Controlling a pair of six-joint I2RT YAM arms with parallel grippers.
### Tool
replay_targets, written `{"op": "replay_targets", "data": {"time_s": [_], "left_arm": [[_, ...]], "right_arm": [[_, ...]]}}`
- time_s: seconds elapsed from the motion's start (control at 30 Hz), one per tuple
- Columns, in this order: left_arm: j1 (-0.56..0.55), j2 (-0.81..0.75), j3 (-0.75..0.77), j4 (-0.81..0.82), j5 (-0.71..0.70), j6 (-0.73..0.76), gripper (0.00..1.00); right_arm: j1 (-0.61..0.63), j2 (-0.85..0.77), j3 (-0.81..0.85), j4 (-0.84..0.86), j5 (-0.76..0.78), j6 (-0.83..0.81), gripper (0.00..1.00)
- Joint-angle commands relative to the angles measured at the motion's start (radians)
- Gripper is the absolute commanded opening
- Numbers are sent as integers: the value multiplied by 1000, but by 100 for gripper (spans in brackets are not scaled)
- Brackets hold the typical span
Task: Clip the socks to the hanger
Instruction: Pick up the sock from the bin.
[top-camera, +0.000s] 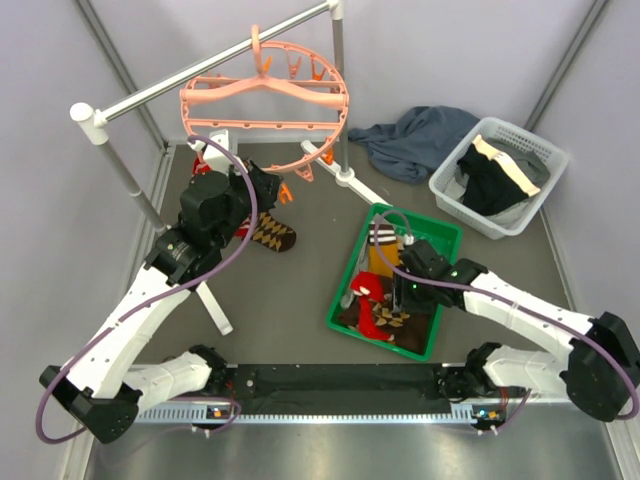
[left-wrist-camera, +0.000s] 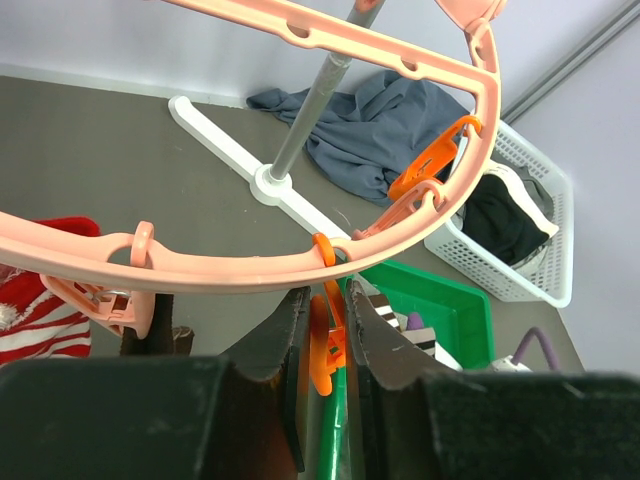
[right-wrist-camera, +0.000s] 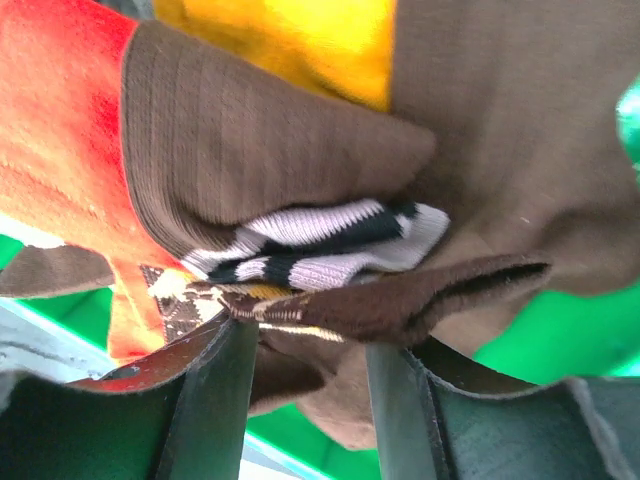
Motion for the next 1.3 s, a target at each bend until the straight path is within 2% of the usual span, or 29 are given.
{"op": "replay_targets", "data": {"time_s": [0.0,0.3,0.57,0.93,1.1,1.27], "left_arm": [[-2,-2,13,58,32,-3,13],[-3,-3,11,55,31,-7,13],[-2,3,17,54,39,-9,12],[-2,3,27,38,28,-6,12],[-2,5,27,35,26,-6,12],[-2,5,25,35,28,-7,12]], "right_arm": [[11,-83,21,-55,113,49,46],[8,-272,-89,109,297,211,47],[-16,-333,-153,135,375,283,46],[-111,-414,-192,164,333,350,42],[-133,-327,-196,217,287,349,41],[-134,-206,-199,274,156,314,42]]}}
